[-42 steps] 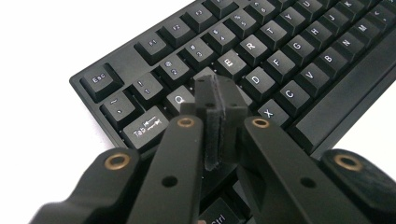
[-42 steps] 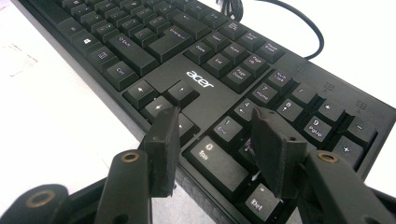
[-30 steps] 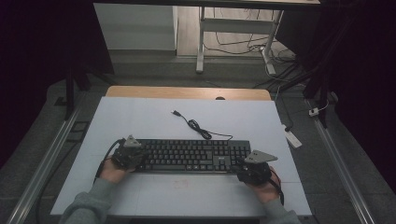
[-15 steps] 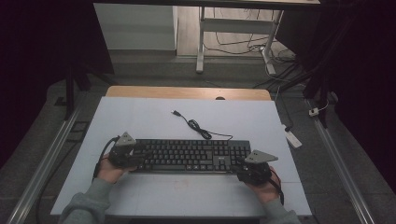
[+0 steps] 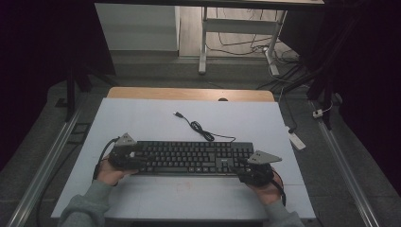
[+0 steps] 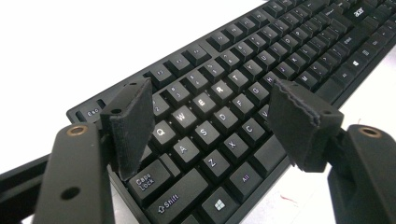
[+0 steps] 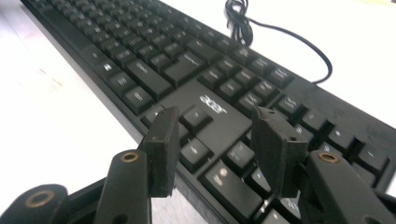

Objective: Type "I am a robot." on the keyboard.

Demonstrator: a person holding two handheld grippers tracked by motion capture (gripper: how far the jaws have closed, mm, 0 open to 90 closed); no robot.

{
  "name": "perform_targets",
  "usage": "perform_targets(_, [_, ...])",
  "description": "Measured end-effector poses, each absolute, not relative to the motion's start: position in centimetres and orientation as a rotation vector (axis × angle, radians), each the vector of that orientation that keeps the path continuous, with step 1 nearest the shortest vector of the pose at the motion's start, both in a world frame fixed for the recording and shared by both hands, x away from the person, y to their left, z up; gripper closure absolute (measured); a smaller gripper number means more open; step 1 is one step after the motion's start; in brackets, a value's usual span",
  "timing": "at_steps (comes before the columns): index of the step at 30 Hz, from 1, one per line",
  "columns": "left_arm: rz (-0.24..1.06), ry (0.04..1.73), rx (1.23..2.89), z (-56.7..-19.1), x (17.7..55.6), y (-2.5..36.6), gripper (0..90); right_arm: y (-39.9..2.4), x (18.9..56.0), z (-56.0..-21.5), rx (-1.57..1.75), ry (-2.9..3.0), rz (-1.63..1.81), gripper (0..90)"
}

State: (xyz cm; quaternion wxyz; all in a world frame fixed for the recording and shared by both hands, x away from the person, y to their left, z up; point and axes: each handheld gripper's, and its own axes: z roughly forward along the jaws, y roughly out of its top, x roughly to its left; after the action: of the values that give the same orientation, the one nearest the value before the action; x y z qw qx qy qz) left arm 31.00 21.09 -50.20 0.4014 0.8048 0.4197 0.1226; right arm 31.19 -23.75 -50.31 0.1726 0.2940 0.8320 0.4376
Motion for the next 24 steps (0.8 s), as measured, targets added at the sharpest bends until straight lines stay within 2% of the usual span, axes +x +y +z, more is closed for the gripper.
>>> perform_targets(12, [0.318,1.056,2.042,-50.2,30.9,21.0,30.1,-22.2,31.6,-49.5,0.791,2.370,1.301,55.4])
perform_targets(17, [0.322,1.052,2.043,-50.1,30.9,21.0,30.2,-21.4,31.8,-49.1,0.759,2.385,1.324,64.1])
perform_targets(24, [0.325,1.044,2.056,-50.2,30.9,20.9,29.9,-19.8,32.1,-48.7,0.684,2.425,1.317,86.3])
